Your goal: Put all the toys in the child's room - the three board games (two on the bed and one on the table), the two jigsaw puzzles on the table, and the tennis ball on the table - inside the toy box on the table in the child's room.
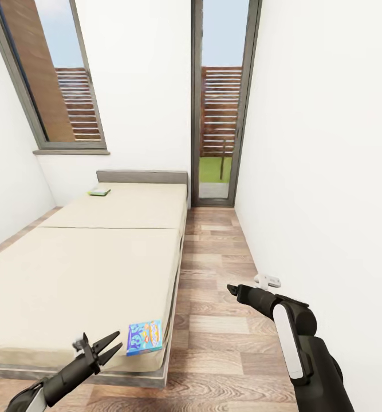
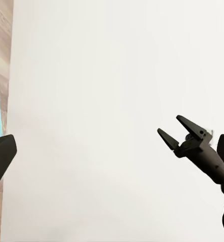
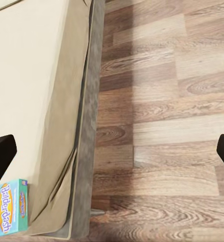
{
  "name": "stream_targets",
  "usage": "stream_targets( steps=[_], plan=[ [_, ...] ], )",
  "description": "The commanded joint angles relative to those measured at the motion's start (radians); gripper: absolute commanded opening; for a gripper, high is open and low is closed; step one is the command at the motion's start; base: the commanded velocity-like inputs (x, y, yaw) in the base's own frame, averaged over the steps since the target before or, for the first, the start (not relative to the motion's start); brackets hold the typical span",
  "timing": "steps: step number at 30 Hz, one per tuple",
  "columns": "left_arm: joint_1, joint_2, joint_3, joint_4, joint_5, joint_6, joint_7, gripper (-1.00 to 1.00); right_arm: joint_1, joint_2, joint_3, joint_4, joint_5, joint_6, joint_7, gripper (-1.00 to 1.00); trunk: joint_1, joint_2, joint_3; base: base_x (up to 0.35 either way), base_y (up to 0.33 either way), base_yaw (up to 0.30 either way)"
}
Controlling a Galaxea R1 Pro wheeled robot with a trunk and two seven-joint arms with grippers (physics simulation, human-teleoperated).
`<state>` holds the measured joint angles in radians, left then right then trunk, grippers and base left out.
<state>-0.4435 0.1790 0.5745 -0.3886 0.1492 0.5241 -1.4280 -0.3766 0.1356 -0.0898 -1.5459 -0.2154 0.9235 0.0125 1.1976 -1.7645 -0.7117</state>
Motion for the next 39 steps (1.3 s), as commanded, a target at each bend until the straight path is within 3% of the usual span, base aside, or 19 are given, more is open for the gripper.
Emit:
stream_targets(
  steps=[1, 23, 39],
  plan=[
    [0.007, 0.000, 0.005, 0.000, -0.001, 0.010, -0.003, 1.00, -0.001, 0.001, -0.002, -0.001, -0.002, 0.005, 0.001, 1.00, 0.000, 0.000, -0.001, 0.000, 0.000, 0.000],
    [0.032, -0.017, 0.012, 0.015, 0.001, -0.027, -0.002, 1.00, -0.001, -0.001, -0.010, -0.002, -0.002, 0.006, 0.001, 1.00, 0.000, 0.000, -0.001, 0.000, 0.000, 0.000],
    [0.032, -0.016, 0.015, 0.016, 0.001, -0.026, -0.002, 1.00, -0.001, -0.002, -0.041, -0.002, -0.004, 0.006, 0.003, 1.00, 0.000, 0.000, -0.001, 0.000, 0.000, 0.000]
  ],
)
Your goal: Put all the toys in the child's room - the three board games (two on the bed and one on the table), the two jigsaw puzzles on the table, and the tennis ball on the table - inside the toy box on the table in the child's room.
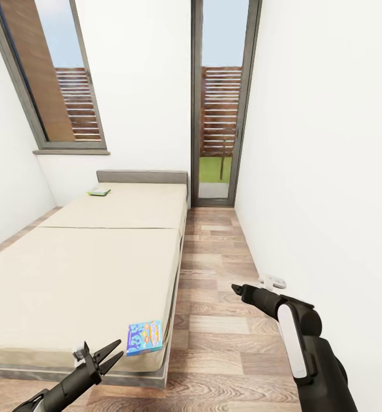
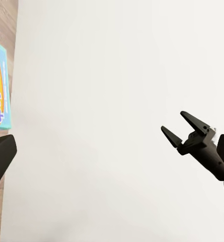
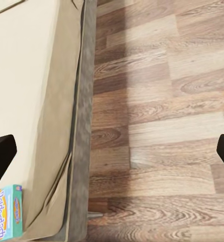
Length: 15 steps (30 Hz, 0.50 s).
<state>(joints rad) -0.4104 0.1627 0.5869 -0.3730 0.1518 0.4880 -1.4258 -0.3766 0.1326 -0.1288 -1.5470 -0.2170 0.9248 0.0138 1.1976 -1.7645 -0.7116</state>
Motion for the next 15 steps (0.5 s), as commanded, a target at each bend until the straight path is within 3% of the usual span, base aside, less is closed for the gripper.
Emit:
stream_targets(
  steps=[1, 15],
  plan=[
    [-0.001, 0.000, 0.002, 0.000, -0.001, 0.011, -0.004, 1.00, -0.001, 0.001, -0.003, -0.001, -0.002, 0.005, 0.001, 1.00, 0.000, 0.000, -0.001, 0.000, 0.000, 0.000],
    [-0.001, 0.000, 0.013, 0.000, -0.001, 0.011, -0.004, 1.00, -0.001, 0.001, -0.005, 0.000, -0.002, 0.006, 0.002, 1.00, 0.000, 0.000, -0.001, 0.000, 0.000, 0.000]
  ],
)
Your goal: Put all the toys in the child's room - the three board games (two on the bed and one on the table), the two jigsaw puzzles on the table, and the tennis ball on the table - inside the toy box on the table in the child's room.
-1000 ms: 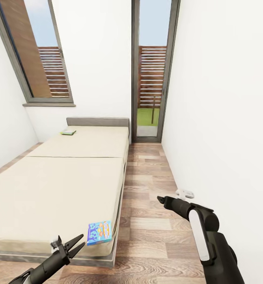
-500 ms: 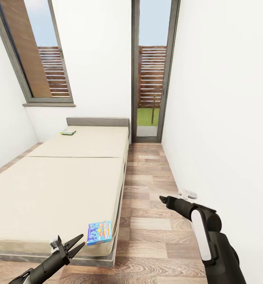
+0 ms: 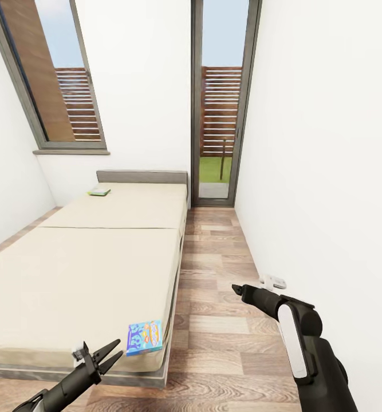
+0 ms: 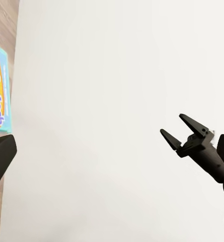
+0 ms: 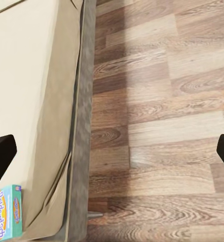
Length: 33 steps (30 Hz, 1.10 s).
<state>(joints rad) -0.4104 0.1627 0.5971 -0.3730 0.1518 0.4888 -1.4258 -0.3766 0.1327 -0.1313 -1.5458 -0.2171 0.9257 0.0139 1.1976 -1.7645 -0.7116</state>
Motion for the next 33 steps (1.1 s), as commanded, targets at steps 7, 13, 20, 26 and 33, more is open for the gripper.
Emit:
stream_targets(
  steps=[7, 13, 20, 26, 33],
  plan=[
    [-0.001, 0.000, 0.029, 0.002, -0.001, 0.010, -0.002, 1.00, -0.001, 0.000, -0.003, 0.000, -0.002, 0.005, 0.001, 1.00, 0.000, 0.000, -0.001, 0.000, 0.000, 0.000],
    [-0.001, 0.000, 0.033, 0.003, -0.002, 0.008, -0.001, 1.00, -0.001, 0.000, -0.004, 0.000, -0.002, 0.004, 0.001, 1.00, 0.000, 0.000, -0.001, 0.000, 0.000, 0.000],
    [-0.001, 0.000, 0.033, 0.003, -0.003, 0.008, 0.002, 1.00, -0.001, -0.001, -0.004, 0.000, -0.002, 0.005, 0.001, 1.00, 0.011, -0.021, -0.010, 0.000, 0.000, 0.000],
    [-0.001, 0.000, 0.033, 0.003, -0.003, 0.008, 0.008, 1.00, -0.001, 0.000, -0.003, 0.000, -0.002, 0.004, 0.001, 1.00, 0.034, -0.063, -0.029, 0.000, 0.000, 0.000],
    [-0.001, 0.000, 0.033, 0.003, -0.002, 0.008, 0.040, 1.00, -0.001, 0.001, -0.002, -0.001, -0.002, 0.004, 0.001, 1.00, 0.061, -0.112, -0.051, 0.000, 0.000, 0.000]
  ],
)
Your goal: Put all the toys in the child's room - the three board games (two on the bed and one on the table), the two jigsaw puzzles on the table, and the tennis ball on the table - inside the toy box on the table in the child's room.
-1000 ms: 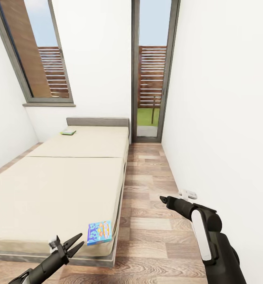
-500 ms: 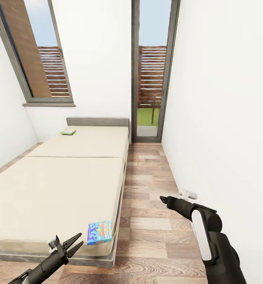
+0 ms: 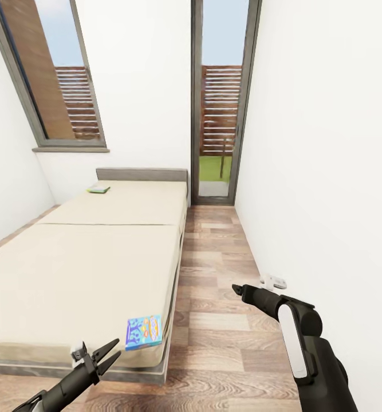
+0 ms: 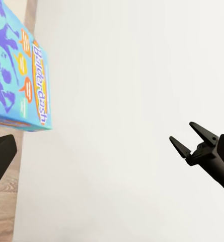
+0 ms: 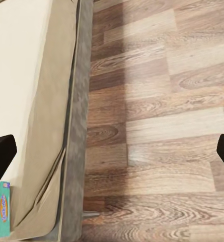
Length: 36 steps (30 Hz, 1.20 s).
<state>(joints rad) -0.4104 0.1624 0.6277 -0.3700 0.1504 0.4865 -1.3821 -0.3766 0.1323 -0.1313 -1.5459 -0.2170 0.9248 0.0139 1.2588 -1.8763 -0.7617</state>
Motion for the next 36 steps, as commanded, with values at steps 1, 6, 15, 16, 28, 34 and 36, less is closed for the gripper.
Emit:
stream_targets(
  steps=[1, 6, 15, 16, 28, 34, 36],
  plan=[
    [-0.001, 0.000, 0.003, 0.000, -0.001, 0.011, -0.001, 1.00, -0.001, 0.000, -0.002, -0.001, -0.002, 0.005, 0.001, 1.00, 0.004, -0.008, -0.004, 0.000, 0.000, 0.000],
    [-0.001, 0.000, 0.003, 0.000, -0.001, 0.009, 0.002, 1.00, -0.001, 0.001, -0.002, 0.000, -0.002, 0.005, 0.001, 1.00, 0.023, -0.043, -0.020, 0.000, 0.000, 0.000],
    [0.011, -0.003, 0.001, 0.012, -0.012, 0.008, 0.014, 1.00, -0.001, 0.013, 0.002, 0.011, -0.002, -0.012, 0.001, 1.00, 0.050, -0.091, -0.042, 0.000, 0.000, 0.000],
    [0.017, -0.003, 0.001, 0.017, -0.012, 0.008, 0.017, 1.00, -0.001, 0.018, 0.002, 0.017, -0.002, -0.012, 0.001, 1.00, 0.050, -0.091, -0.042, 0.000, 0.000, 0.000],
    [0.055, 0.005, 0.003, 0.027, -0.021, 0.008, 0.033, 1.00, -0.001, 0.021, 0.005, 0.068, -0.001, -0.046, 0.000, 1.00, 0.050, -0.091, -0.042, 0.010, 0.000, 0.000],
    [0.057, 0.006, 0.003, 0.028, -0.021, 0.006, 0.035, 1.00, -0.001, 0.021, 0.005, 0.081, -0.001, -0.051, 0.001, 1.00, 0.050, -0.091, -0.042, 0.100, 0.000, 0.000],
    [0.057, 0.006, 0.003, 0.028, -0.021, 0.006, 0.035, 1.00, -0.001, 0.021, 0.005, 0.081, -0.001, -0.051, 0.001, 1.00, 0.050, -0.091, -0.042, 0.054, 0.000, 0.000]
  ],
)
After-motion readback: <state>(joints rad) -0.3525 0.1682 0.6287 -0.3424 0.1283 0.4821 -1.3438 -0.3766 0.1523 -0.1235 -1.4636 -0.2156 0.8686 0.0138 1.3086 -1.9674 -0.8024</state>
